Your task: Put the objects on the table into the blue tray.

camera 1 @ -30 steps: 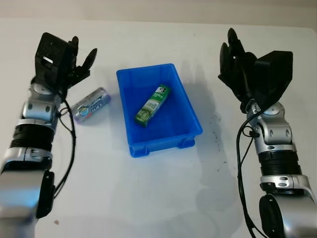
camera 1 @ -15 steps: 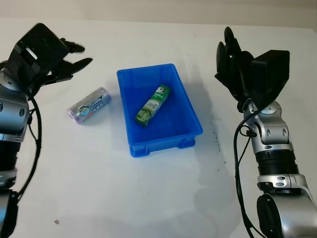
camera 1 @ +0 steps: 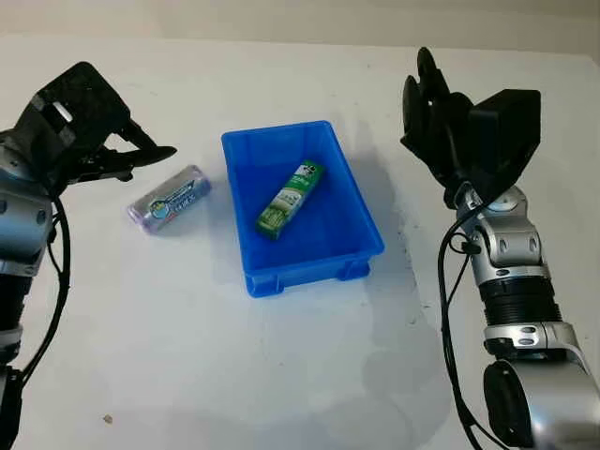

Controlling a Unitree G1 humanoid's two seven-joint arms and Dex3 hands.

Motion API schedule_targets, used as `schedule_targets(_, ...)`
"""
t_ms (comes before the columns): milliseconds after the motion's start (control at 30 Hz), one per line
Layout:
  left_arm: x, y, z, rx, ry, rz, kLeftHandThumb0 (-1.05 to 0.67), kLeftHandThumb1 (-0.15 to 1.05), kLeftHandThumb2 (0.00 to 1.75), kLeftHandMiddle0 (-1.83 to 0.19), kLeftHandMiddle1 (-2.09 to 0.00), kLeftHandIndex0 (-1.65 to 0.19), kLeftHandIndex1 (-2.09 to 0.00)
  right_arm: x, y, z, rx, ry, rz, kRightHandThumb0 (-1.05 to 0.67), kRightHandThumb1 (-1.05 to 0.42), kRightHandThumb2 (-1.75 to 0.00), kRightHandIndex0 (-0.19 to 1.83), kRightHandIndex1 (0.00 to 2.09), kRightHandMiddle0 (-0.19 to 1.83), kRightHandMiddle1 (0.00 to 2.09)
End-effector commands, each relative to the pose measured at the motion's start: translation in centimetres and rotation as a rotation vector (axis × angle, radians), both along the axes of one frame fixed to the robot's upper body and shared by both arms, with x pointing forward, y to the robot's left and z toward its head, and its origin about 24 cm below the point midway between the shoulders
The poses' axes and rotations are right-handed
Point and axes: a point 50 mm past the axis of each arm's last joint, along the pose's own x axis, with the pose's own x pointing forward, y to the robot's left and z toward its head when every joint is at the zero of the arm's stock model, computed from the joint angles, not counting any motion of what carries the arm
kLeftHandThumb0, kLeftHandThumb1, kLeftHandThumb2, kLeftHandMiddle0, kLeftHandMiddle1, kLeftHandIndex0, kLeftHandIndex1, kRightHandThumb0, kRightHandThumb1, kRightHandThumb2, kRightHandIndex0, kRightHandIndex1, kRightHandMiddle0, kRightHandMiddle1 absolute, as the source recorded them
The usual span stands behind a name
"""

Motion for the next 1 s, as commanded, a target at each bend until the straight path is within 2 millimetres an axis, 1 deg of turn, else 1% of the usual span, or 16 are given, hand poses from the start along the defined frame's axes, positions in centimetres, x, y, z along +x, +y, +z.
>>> schedule_targets(0,0.3,-0.4,0.5,0.048,0.017,0.006,-0.75,1.05,0.14,0.15,-0.59,0.19,-0.2,0.0,-0.1,0.5,0.013,-0.027,0.002,-0.64,-1.05,-0.78,-0.19,0.0,-0.19,0.0)
schedule_targets(33,0.5,-0.5,0.4,0.062,0.033,0.008,-0.77,1.05,0.14,0.1,-0.39,0.19,-0.11,0.0,-0.1,0.5,0.014,-0.028,0.006,-0.63,-1.05,-0.78,-0.19,0.0,-0.19,0.0)
schedule_targets(67,0.7,-0.6,0.2,0.072,0.044,0.013,-0.77,1.05,0.13,0.15,-0.79,0.15,-0.08,0.0,-0.2,0.5,0.018,-0.027,0.008,-0.63,-1.05,-0.78,-0.19,0.0,-0.19,0.0)
schedule_targets(100,0.9,-0.7,0.0,0.073,0.05,0.012,-0.77,1.05,0.11,0.17,-0.97,0.17,-0.05,0.1,-0.2,0.5,0.024,-0.026,0.009,-0.63,-1.05,-0.79,-0.19,0.0,-0.19,0.0)
schedule_targets(133,1.1,-0.7,-0.2,0.103,0.056,-0.003,-0.78,1.05,0.09,0.18,-1.24,0.11,-0.07,0.1,-0.2,0.5,0.027,-0.025,0.008,-0.63,-1.05,-0.79,-0.19,0.0,-0.19,0.0)
schedule_targets(167,1.2,-0.8,-0.4,0.132,0.067,-0.014,-0.79,1.05,0.1,0.19,-1.1,0.05,-0.09,0.1,-0.2,0.5,0.026,-0.024,0.007,-0.63,-1.05,-0.78,-0.19,0.0,-0.19,0.0)
schedule_targets(200,1.4,-0.9,-0.6,0.154,0.079,-0.026,-0.79,1.05,0.1,0.19,-0.87,0.06,-0.09,0.0,-0.2,0.5,0.023,-0.023,0.004,-0.63,-1.05,-0.78,-0.19,0.0,-0.19,0.0)
schedule_targets(233,1.5,-0.9,-0.8,0.173,0.087,-0.046,-0.79,1.05,0.1,0.17,-0.54,0.08,-0.07,0.0,-0.2,0.4,0.023,-0.025,0.004,-0.63,-1.05,-0.78,-0.19,0.0,-0.19,0.0)
schedule_targets(300,1.7,-1.0,-1.2,0.195,0.113,-0.065,-0.8,1.05,0.09,0.18,-0.15,0.16,-0.03,0.0,-0.2,0.5,0.022,-0.027,0.007,-0.63,-1.05,-0.78,-0.19,0.0,-0.19,0.0)
schedule_targets(367,1.8,-1.1,-1.5,0.217,0.137,-0.07,-0.79,1.04,0.08,0.15,-0.07,0.17,-0.02,-0.1,-0.2,0.5,0.023,-0.026,0.003,-0.63,-1.05,-0.78,-0.19,0.0,-0.19,0.0)
schedule_targets(467,1.9,-1.2,-2.1,0.225,0.176,-0.047,-0.79,1.02,0.06,0.18,-0.01,0.19,0.0,-0.1,-0.2,0.5,0.02,-0.023,0.0,-0.63,-1.05,-0.78,-0.19,0.0,-0.19,0.0)
schedule_targets(700,2.0,-1.2,-2.6,0.302,0.25,-0.091,-0.85,1.03,0.06,0.19,0.0,0.19,0.0,-0.2,-0.2,0.5,0.029,-0.023,0.001,-0.62,-1.05,-0.79,-0.19,0.0,-0.19,0.0)
schedule_targets(833,1.8,-1.3,-2.6,0.327,0.271,-0.106,-0.85,1.01,0.05,0.19,0.0,0.19,0.0,-0.1,-0.1,0.5,0.031,-0.025,0.003,-0.62,-1.05,-0.79,-0.19,0.0,-0.19,0.0)
schedule_targets(867,1.8,-1.4,-2.7,0.339,0.273,-0.107,-0.86,1.0,0.05,0.16,-0.33,0.19,0.0,-0.1,-0.1,0.5,0.033,-0.025,0.004,-0.62,-1.05,-0.79,-0.19,0.0,-0.19,0.0)
schedule_targets(933,1.6,-1.4,-3.1,0.377,0.276,-0.136,-0.88,1.0,0.05,-0.17,-1.47,0.13,-0.03,-0.1,0.0,0.5,0.039,-0.024,0.004,-0.62,-1.05,-0.79,-0.19,0.0,-0.19,0.0)
schedule_targets(967,1.6,-1.4,-3.2,0.393,0.277,-0.152,-0.89,1.01,0.06,-0.4,-1.77,-0.06,-0.46,-0.1,0.0,0.5,0.042,-0.023,0.004,-0.62,-1.05,-0.79,-0.19,0.0,-0.19,0.0)
